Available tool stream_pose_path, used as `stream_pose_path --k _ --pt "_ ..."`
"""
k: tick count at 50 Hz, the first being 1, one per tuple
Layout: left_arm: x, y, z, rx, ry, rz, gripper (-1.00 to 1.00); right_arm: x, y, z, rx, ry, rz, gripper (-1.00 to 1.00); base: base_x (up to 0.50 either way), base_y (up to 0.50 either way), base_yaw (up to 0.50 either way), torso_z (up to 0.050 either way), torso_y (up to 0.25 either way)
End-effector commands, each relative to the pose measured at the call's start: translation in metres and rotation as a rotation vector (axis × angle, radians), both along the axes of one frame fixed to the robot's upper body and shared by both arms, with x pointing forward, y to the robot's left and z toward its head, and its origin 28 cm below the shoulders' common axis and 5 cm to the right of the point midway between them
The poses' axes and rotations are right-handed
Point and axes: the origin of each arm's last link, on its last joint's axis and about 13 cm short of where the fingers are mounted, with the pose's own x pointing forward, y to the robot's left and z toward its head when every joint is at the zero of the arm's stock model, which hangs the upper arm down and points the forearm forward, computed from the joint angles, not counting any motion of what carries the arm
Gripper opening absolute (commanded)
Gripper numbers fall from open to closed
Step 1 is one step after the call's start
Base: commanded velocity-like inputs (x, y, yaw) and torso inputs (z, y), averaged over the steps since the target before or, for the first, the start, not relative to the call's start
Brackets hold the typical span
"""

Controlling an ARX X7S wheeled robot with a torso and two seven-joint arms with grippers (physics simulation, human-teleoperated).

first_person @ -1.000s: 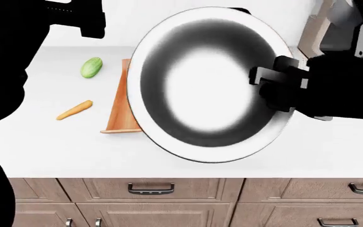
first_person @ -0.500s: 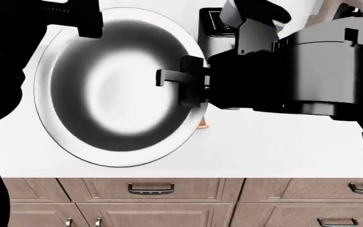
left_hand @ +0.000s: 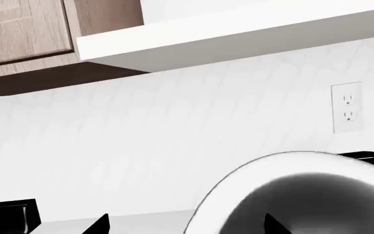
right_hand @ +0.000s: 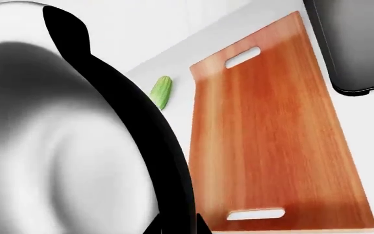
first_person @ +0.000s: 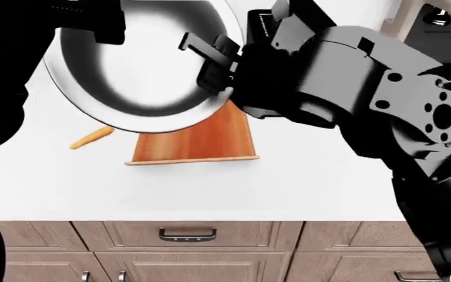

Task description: Place the two vegetables and bowl onto the tray for setting up a vegetable dip station.

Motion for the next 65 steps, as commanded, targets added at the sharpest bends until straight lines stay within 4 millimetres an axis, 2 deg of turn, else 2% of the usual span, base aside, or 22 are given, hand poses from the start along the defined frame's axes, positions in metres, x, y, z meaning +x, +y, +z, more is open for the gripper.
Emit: stream_pose_path --k 1,6,14,21,27,35,39,43,55,65 --pt "0.000 0.000 0.001 0.000 -0.003 0.001 1.00 0.014 0.011 -0.005 0.188 -0.009 -0.106 -1.00 0.00 0.00 0.00 0.000 0.000" --pt "-0.003 0.001 0.006 0.017 -0.036 0.024 1.00 0.019 0.021 -0.016 0.175 0.022 -0.095 -1.00 0.00 0.00 0.00 0.000 0.000" --pt "-0.001 -0.002 0.009 0.024 -0.042 0.015 1.00 0.047 0.031 -0.026 0.226 0.092 -0.088 -1.00 0.00 0.00 0.00 0.000 0.000" --pt "-0.001 -0.003 0.009 0.032 -0.036 0.011 1.00 0.048 0.046 -0.033 0.172 0.018 -0.078 -1.00 0.00 0.00 0.00 0.000 0.001" --pt "-0.001 -0.001 0.006 0.025 -0.033 0.014 1.00 0.044 0.047 -0.043 0.101 -0.025 -0.170 -1.00 0.00 0.00 0.00 0.000 0.000" --pt "-0.001 -0.001 0.006 0.025 -0.033 0.013 1.00 0.043 0.052 -0.053 0.054 -0.053 -0.151 -1.00 0.00 0.00 0.00 0.000 0.000" --pt "0.000 -0.001 0.005 0.023 -0.030 0.013 1.00 0.046 0.048 -0.061 -0.001 -0.105 -0.237 -1.00 0.00 0.00 0.00 0.000 0.000" --pt "0.001 -0.001 0.004 0.024 -0.026 0.013 1.00 0.049 0.049 -0.071 -0.029 -0.038 -0.253 -1.00 0.00 0.00 0.00 0.000 0.000" --pt "0.001 -0.001 0.003 0.023 -0.026 0.014 1.00 0.058 0.039 -0.062 -0.052 -0.062 -0.352 -1.00 0.00 0.00 0.00 0.000 0.001" --pt "0.000 -0.001 0.004 0.022 -0.029 0.016 1.00 0.063 0.038 -0.058 -0.041 -0.033 -0.334 -1.00 0.00 0.00 0.00 0.000 0.000"
